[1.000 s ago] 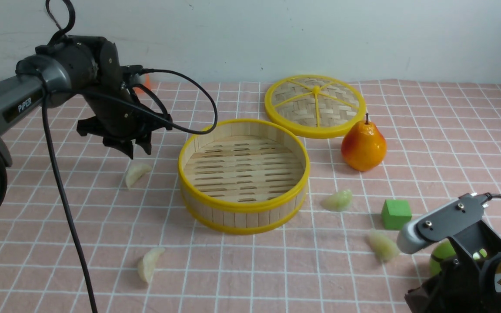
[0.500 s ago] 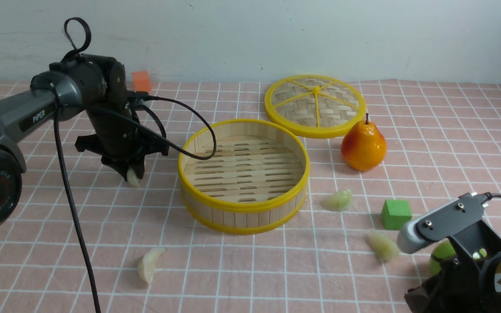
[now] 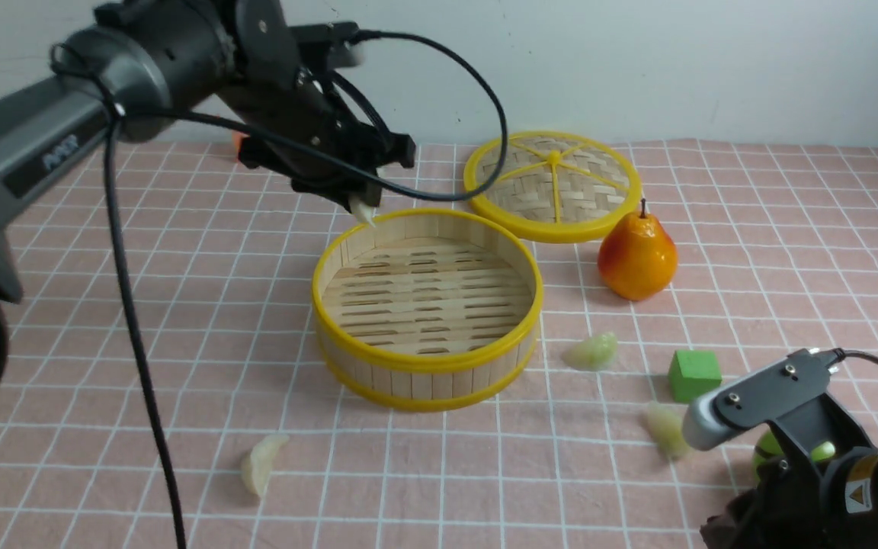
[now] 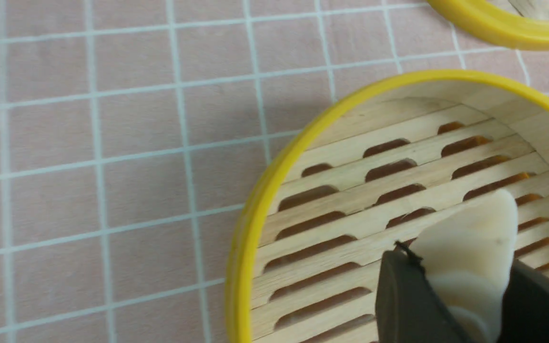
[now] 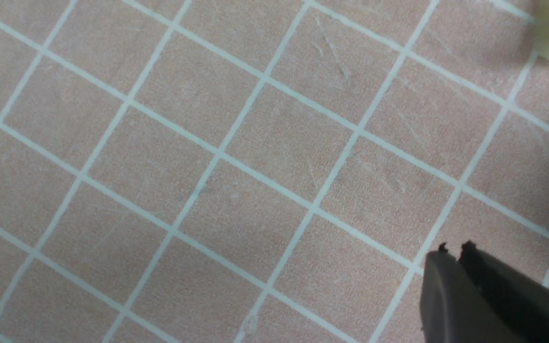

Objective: Put the dumplings into the steamer on the table with the pink tablecloth.
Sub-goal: 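Place the dumpling into the bamboo steamer basket with the left gripper, then reach for and grasp a dumpling on the table with the left gripper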

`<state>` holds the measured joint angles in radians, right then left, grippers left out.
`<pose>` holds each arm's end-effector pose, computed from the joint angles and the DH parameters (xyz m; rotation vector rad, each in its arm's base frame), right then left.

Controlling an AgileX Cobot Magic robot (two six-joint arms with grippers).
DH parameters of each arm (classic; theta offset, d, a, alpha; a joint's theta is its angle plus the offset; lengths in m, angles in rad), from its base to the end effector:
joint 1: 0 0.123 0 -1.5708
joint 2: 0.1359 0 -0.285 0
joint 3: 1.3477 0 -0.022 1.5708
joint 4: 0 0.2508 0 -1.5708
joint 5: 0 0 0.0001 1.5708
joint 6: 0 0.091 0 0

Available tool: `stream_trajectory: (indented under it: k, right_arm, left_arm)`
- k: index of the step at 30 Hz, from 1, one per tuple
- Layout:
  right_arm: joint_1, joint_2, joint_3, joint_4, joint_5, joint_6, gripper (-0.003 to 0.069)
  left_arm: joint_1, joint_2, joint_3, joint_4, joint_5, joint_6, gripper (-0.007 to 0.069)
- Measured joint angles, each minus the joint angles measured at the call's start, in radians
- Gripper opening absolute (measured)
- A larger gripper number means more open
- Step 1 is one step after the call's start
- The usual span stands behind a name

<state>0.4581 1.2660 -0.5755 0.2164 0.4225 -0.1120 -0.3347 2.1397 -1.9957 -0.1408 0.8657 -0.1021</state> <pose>0.1926 0.1039 0.2026 -0.5159 2.5630 0.3106 0.4607 -0.1705 0.2759 0.2227 2.5061 -0.3527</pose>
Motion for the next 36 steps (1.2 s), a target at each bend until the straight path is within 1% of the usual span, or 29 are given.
stream_trajectory:
  k: [3,7,8,9,10,11,12,14,16,18,20,23,25,29,31,32,33,34,35,36]
  right_arm:
    - [0.000,0.003,0.000,0.036,-0.003,0.000,0.0046]
    - [0.000,0.003,0.000,0.044,-0.004,0.000,0.0051]
    - [0.000,0.003,0.000,0.044,-0.004,0.000,0.0053]
    - [0.000,0.003,0.000,0.044,-0.004,0.000,0.0054]
    - [0.000,0.003,0.000,0.044,-0.004,0.000,0.0054]
    - [0.000,0.003,0.000,0.044,-0.004,0.000,0.0055]
    - [0.000,0.003,0.000,0.044,-0.004,0.000,0.0056]
    - [0.000,0.003,0.000,0.047,-0.003,0.000,0.0057]
    - [0.000,0.003,0.000,0.047,-0.002,0.000,0.0059]
    - [0.000,0.003,0.000,0.047,0.000,0.000,0.0060]
    - [0.000,0.003,0.000,0.047,0.006,0.000,0.0062]
    - [0.000,0.003,0.000,0.047,0.007,0.000,0.0063]
    - [0.000,0.003,0.000,0.053,0.007,0.000,0.0063]
    - [0.000,0.003,0.000,0.067,0.008,0.000,0.0063]
    - [0.000,0.003,0.000,0.069,0.008,0.000,0.0063]
    - [0.000,0.003,0.000,0.070,0.009,0.000,0.0063]
    - [0.000,0.003,0.000,0.070,0.010,0.000,0.0063]
    - [0.000,0.003,0.000,0.070,0.010,0.000,0.0063]
    - [0.000,0.003,0.000,0.070,0.010,0.000,0.0063]
    - [0.000,0.003,0.000,0.070,0.010,0.000,0.0063]
  left_arm:
    - [-0.034,0.089,0.003,0.024,-0.063,0.000,0.0184]
    - [-0.060,0.149,0.003,0.127,-0.120,-0.039,0.0192]
    - [-0.063,0.155,0.003,0.154,-0.131,-0.056,0.0213]
    - [-0.065,0.156,0.003,0.178,-0.138,-0.076,0.0248]
    - [-0.066,0.156,0.003,0.182,-0.138,-0.079,0.0256]
    - [-0.066,0.155,0.003,0.193,-0.139,-0.091,0.0287]
    - [-0.066,0.151,0.001,0.203,-0.132,-0.108,0.0335]
    - [-0.066,0.136,-0.020,0.209,-0.077,-0.120,0.0398]
    - [-0.066,0.103,-0.067,0.221,0.028,-0.126,0.0428]
    - [-0.066,0.049,-0.104,0.236,0.117,-0.126,0.0432]
    - [-0.067,-0.035,-0.139,0.254,0.242,-0.120,0.0426]
    - [-0.067,-0.141,-0.140,0.261,0.340,-0.108,0.0414]
    - [-0.067,-0.206,-0.080,0.259,0.357,-0.106,0.0411]
    - [-0.067,-0.266,0.163,0.233,0.361,-0.105,0.0409]
    - [-0.067,-0.273,0.340,0.212,0.356,-0.105,0.0409]
    - [-0.067,-0.274,0.376,0.208,0.351,-0.105,0.0409]
    - [-0.067,-0.284,0.525,0.191,0.291,-0.105,0.0409]
    - [-0.067,-0.290,0.592,0.186,0.247,-0.111,0.0409]
    - [-0.067,-0.290,0.604,0.186,0.237,-0.112,0.0409]
    - [-0.067,-0.299,0.671,0.184,0.177,-0.131,0.0409]
